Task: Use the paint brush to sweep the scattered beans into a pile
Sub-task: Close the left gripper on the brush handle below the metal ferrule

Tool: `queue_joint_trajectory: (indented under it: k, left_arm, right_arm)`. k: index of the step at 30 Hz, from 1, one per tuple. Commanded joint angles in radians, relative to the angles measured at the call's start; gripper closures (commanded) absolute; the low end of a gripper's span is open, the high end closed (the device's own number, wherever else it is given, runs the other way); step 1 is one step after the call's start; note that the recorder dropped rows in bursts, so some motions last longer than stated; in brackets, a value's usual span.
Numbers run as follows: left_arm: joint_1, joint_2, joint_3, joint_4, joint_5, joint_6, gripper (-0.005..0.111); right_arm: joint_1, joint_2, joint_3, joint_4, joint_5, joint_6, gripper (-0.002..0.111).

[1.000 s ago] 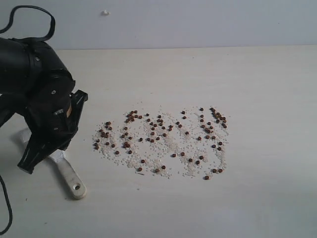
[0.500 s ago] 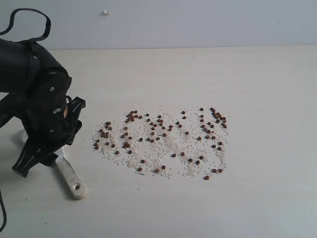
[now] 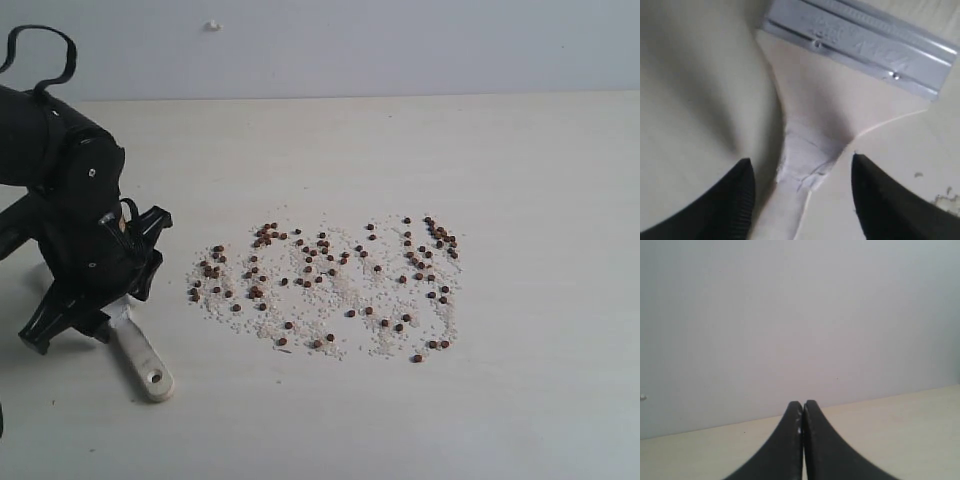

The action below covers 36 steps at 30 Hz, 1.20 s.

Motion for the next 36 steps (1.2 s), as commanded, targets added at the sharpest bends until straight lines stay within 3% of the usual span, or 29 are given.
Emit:
queue_joint_trajectory:
  k: [1,11,19,25,30,36]
  left_arm:
    - [0.003,0.033,-0.005,-0.014,-0.022,0.017,0.052]
    - [0.030,0.035,-0.005,-0.013,-0.039,0.051,0.047]
    - [0.044,0.036,-0.005,-0.022,-0.070,0.113,0.049]
    - [0.044,0.052,-0.005,-0.071,-0.070,0.157,0.072]
    - [0.044,0.066,-0.005,-0.071,-0.068,0.162,0.105]
    - [0.044,0.065,-0.005,-0.109,-0.068,0.167,0.107]
  right_arm:
    - [-0.004,-0.006,0.005,-0.007,-0.006,0.000,0.108]
    - [-0.004,-0.006,0.005,-0.007,-0.006,0.000,0.108]
    - [-0.004,-0.006,0.005,-0.003,-0.006,0.000,0.108]
    - [-0.004,-0.006,0.005,-0.003,-0.006,0.000,0.108]
    - [-0.004,-0.006,0.005,-0.003,-0.006,0.000,0.108]
    - [-0.004,-0.006,0.005,-0.006,-0.006,0.000,0.108]
